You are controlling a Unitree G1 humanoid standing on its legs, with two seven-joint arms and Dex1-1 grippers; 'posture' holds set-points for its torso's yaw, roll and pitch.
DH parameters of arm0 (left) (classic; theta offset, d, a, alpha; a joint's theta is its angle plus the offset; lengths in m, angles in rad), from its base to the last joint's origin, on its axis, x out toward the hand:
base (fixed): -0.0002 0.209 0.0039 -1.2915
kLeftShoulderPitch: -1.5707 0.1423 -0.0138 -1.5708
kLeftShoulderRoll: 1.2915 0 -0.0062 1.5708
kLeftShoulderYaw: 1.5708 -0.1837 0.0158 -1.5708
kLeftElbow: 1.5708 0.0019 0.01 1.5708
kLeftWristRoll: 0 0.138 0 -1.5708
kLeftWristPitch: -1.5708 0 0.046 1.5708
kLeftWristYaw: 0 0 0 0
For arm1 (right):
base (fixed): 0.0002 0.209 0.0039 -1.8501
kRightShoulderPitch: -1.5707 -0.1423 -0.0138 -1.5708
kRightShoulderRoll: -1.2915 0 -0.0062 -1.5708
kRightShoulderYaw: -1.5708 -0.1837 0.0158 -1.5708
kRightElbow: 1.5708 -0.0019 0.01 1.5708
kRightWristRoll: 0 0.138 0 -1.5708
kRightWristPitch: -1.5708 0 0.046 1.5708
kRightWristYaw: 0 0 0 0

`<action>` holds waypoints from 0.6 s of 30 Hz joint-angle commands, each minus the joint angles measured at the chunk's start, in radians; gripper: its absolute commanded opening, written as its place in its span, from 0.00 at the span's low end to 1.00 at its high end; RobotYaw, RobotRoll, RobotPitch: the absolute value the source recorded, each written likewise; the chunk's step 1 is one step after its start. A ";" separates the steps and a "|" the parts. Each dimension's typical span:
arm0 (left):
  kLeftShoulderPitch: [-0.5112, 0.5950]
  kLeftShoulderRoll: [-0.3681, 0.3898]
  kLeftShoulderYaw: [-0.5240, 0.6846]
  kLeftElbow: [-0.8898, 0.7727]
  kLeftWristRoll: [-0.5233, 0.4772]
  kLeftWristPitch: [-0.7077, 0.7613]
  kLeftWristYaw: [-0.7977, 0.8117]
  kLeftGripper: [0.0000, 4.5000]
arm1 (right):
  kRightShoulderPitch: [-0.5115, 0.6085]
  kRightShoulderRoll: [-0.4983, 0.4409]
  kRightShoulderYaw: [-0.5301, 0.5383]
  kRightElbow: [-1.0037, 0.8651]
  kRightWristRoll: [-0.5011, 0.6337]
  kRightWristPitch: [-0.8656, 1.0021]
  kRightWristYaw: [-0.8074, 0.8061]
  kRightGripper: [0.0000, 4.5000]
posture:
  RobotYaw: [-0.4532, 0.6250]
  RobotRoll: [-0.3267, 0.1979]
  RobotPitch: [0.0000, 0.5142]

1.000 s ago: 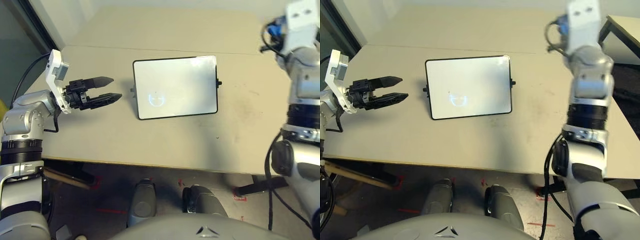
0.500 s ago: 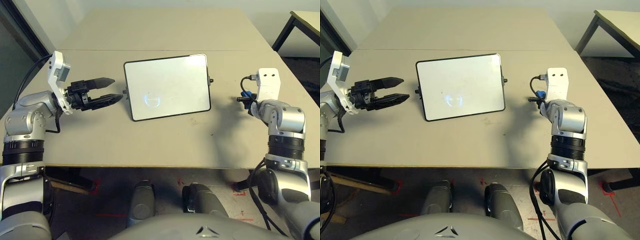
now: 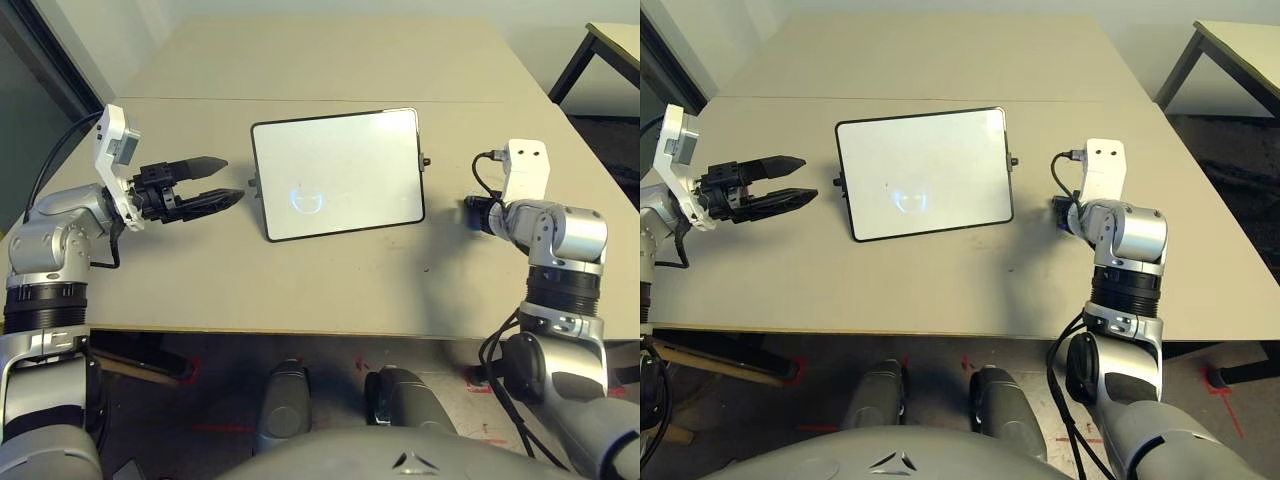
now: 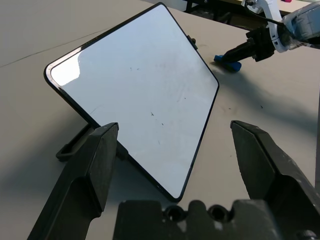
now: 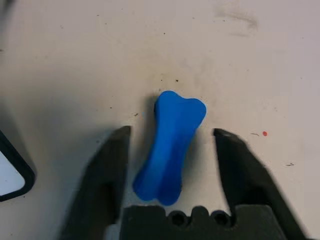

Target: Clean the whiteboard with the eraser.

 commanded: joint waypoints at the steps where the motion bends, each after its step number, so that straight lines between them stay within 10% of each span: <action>1: 0.013 -0.004 0.007 -0.028 -0.017 0.025 0.000 1.00 | -0.007 0.002 -0.015 -0.019 0.026 0.019 -0.014 0.98 | 0.67 0.62 0.11; 18: -0.099 -0.127 0.209 0.200 0.113 -0.271 0.508 1.00 | -0.022 -0.168 -0.094 0.221 0.182 -0.817 0.182 0.99 | 0.69 0.62 0.12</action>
